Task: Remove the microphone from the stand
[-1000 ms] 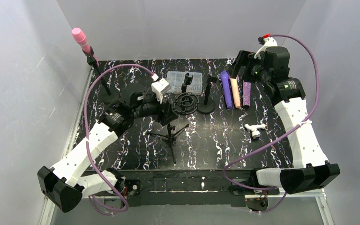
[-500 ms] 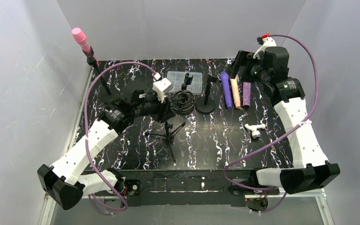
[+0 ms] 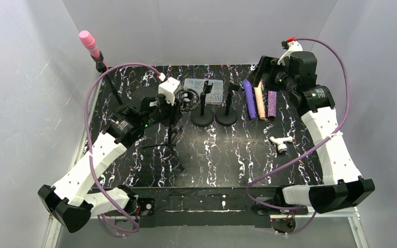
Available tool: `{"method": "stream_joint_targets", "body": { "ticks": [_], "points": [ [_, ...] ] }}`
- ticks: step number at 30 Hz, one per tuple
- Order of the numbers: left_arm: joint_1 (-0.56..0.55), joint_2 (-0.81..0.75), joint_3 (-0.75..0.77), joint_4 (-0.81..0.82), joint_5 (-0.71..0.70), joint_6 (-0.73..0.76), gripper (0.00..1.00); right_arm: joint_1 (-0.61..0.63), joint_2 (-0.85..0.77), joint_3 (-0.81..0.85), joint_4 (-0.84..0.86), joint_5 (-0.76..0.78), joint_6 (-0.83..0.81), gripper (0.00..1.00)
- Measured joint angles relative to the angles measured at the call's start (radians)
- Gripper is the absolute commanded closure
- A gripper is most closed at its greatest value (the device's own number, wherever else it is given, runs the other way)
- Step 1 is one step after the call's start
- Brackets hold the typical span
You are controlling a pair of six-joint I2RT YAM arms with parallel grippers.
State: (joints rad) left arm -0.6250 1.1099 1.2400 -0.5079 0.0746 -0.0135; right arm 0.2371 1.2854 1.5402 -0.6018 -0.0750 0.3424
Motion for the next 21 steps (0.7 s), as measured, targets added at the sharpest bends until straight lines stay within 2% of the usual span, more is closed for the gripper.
{"method": "stream_joint_targets", "body": {
  "ticks": [4,11,16,21],
  "points": [
    [0.000,0.041,0.001,0.082,-0.110,-0.042,1.00,0.001,0.000,0.000,0.000,0.000,0.000,0.00],
    [0.000,0.201,0.027,0.257,-0.311,-0.079,1.00,0.001,0.000,0.000,0.000,0.000,0.000,0.00],
    [0.011,0.320,0.114,0.332,-0.380,-0.073,1.00,0.001,0.000,0.000,0.000,-0.002,0.000,0.00],
    [0.068,0.399,0.153,0.389,-0.372,-0.077,1.00,0.001,0.000,0.000,0.000,-0.007,0.000,0.00]
  ]
}}
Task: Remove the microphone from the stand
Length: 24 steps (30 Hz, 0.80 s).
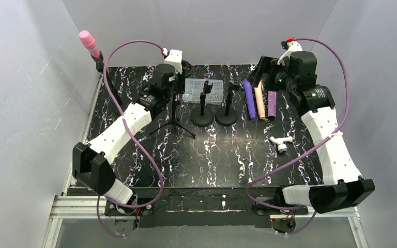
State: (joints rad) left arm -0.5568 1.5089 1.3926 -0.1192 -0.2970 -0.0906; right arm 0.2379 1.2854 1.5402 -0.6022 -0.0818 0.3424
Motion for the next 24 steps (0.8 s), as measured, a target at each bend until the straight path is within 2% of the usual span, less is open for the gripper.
{"method": "stream_joint_targets", "body": {
  "ticks": [9,19,20,24],
  "points": [
    [0.128,0.022,0.005,0.080,0.034,-0.026,1.00,0.003,0.000,0.000,0.000,-0.005,0.000,0.00],
    [0.143,0.060,-0.031,0.195,0.078,-0.032,1.00,0.008,0.000,0.000,0.000,-0.012,0.000,0.00],
    [0.143,0.058,-0.038,0.206,0.079,-0.032,0.95,0.008,0.000,0.000,0.000,-0.014,0.000,0.00],
    [0.145,0.037,-0.077,0.240,0.077,-0.038,0.63,0.011,0.000,0.000,0.000,-0.023,0.000,0.00]
  ]
}}
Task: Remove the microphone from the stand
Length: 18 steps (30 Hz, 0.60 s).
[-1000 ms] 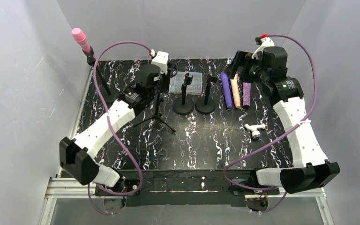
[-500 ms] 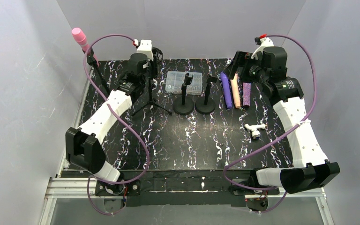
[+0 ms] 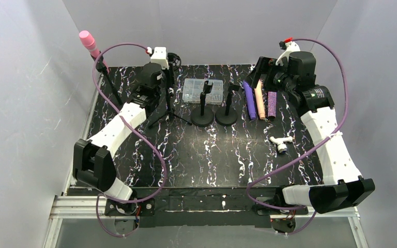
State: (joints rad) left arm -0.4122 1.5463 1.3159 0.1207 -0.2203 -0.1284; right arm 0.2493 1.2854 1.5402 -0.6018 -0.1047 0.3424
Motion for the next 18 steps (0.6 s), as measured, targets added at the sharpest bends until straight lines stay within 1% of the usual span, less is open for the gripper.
{"method": "stream_joint_targets", "body": {
  "ticks": [1,4,8,9,11,12,16,18],
  "points": [
    [0.001,-0.008,-0.012,0.007,-0.003,-0.003,0.56,0.000,0.000,0.000,0.000,-0.002,0.000,0.00],
    [0.003,-0.033,-0.041,0.014,-0.008,-0.011,0.40,0.002,0.000,0.000,0.000,-0.004,0.000,0.00],
    [0.003,-0.062,-0.073,0.015,-0.009,-0.014,0.24,0.003,0.000,0.000,0.000,-0.008,0.002,0.00],
    [0.003,-0.067,-0.078,0.014,-0.008,-0.014,0.16,0.005,0.000,0.000,0.000,-0.008,0.003,0.00],
    [0.003,-0.072,-0.081,0.014,-0.008,-0.010,0.05,0.007,0.000,0.000,0.000,-0.009,0.003,0.00],
    [0.003,-0.074,-0.081,0.014,-0.008,-0.008,0.02,0.008,0.000,0.000,0.000,-0.010,0.003,0.00],
    [0.003,-0.094,-0.081,0.004,-0.009,-0.002,0.02,0.008,0.000,0.000,0.000,-0.011,0.004,0.00],
    [0.003,-0.111,-0.070,-0.033,-0.013,0.000,0.02,0.008,0.000,0.000,0.000,-0.011,0.005,0.00]
  ]
}}
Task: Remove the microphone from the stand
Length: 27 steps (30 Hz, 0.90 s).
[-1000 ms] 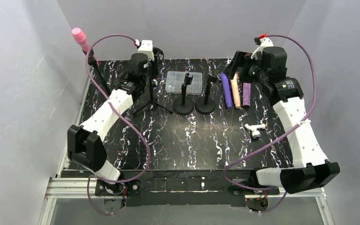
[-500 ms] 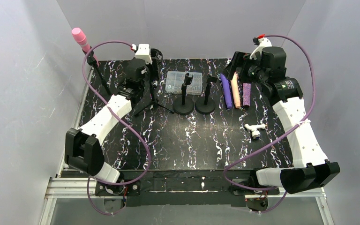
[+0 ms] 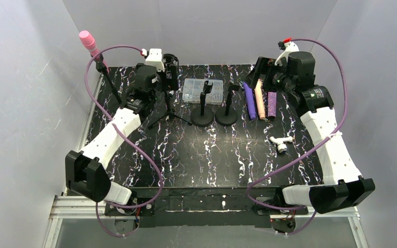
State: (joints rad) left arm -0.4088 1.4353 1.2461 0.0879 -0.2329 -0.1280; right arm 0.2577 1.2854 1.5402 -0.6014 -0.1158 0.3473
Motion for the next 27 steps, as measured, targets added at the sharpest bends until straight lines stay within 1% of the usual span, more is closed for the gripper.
{"method": "stream_joint_targets", "body": {
  "ticks": [5,9,17,21,27],
  "points": [
    [0.000,-0.046,0.071,-0.105,-0.013,0.017,0.02,0.000,0.000,0.000,0.000,0.000,0.004,0.00],
    [0.000,-0.092,0.161,-0.203,-0.034,0.031,0.02,0.000,0.000,-0.001,0.000,0.000,0.006,0.00],
    [0.017,-0.113,0.417,-0.447,-0.193,0.034,0.02,0.001,-0.002,-0.021,0.002,-0.003,0.010,0.00],
    [0.095,-0.113,0.470,-0.554,-0.236,0.016,0.02,0.007,-0.003,-0.032,0.006,-0.012,0.013,0.00],
    [0.229,-0.100,0.472,-0.689,-0.255,-0.016,0.02,0.019,-0.007,-0.054,0.009,-0.024,0.016,0.00]
  ]
}}
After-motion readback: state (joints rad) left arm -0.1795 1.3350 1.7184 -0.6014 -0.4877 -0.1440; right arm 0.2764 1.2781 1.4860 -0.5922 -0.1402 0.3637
